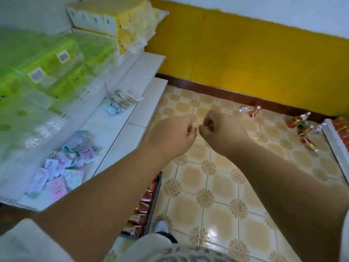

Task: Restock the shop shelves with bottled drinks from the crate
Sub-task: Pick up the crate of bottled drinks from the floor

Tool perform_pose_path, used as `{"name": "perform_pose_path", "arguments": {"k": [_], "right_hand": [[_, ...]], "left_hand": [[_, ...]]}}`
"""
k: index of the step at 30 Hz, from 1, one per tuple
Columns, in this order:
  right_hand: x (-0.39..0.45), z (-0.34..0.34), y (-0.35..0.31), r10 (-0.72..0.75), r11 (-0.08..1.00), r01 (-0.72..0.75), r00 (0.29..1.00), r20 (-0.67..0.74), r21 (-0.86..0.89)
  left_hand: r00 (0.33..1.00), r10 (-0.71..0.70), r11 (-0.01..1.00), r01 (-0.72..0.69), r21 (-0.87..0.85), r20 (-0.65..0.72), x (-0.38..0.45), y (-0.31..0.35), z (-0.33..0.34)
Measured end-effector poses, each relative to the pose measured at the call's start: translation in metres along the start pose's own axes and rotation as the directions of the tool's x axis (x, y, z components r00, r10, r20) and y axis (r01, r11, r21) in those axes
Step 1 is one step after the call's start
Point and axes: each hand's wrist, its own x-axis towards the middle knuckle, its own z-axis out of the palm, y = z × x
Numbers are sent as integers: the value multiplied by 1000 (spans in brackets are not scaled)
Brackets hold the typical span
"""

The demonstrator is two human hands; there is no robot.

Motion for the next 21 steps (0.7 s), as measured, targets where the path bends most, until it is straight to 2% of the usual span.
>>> {"name": "perform_pose_path", "arguments": {"k": [7, 12, 17, 21], "right_hand": [[95, 31, -10, -87, 993, 95, 991, 101, -68], [139, 64, -41, -187, 981, 196, 959, 214, -18], [171, 112, -76, -321, 943, 331, 876, 360, 34], [186, 148, -94, -481, 868, 483, 755, 447, 117]], "left_hand": [[986, -146, 988, 149, -32, 79, 56, -58, 19], [943, -329, 943, 330, -26, 36, 56, -118, 24], [841, -540, 842, 540, -11, -26, 36, -166, 33], [708, -701, 711, 704, 0, -85, 12, -187, 33]]}}
